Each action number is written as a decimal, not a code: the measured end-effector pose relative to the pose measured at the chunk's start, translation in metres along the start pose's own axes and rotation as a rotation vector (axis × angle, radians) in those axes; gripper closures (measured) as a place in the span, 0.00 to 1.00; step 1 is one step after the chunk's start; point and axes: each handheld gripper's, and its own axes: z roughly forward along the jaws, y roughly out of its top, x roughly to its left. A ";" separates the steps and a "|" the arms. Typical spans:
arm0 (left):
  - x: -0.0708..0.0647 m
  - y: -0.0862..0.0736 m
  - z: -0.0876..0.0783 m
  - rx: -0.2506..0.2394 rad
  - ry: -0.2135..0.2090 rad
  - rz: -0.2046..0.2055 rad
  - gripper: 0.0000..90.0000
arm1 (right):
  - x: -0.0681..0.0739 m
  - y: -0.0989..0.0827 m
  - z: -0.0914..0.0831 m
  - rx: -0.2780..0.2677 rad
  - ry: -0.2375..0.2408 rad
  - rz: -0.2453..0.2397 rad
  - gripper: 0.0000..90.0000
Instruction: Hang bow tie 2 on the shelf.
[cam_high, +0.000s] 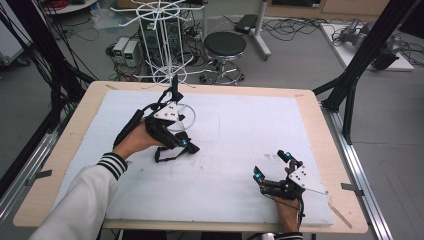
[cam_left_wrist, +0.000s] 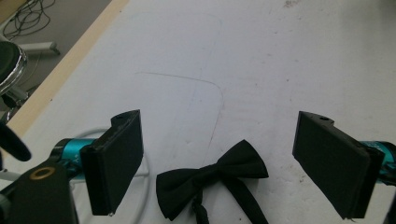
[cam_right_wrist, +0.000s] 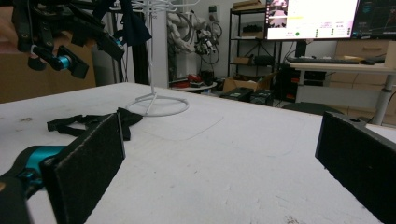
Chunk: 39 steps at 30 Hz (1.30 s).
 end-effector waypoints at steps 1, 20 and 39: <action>0.000 0.000 0.002 0.005 0.000 -0.002 0.19 | 0.000 0.000 0.000 0.000 -0.001 -0.001 0.01; 0.010 -0.017 0.027 0.123 -0.018 -0.004 0.22 | 0.000 0.000 0.000 -0.002 0.001 -0.003 0.01; 0.008 -0.028 0.050 0.256 -0.029 0.074 0.33 | 0.000 0.000 0.000 -0.002 0.000 -0.005 0.01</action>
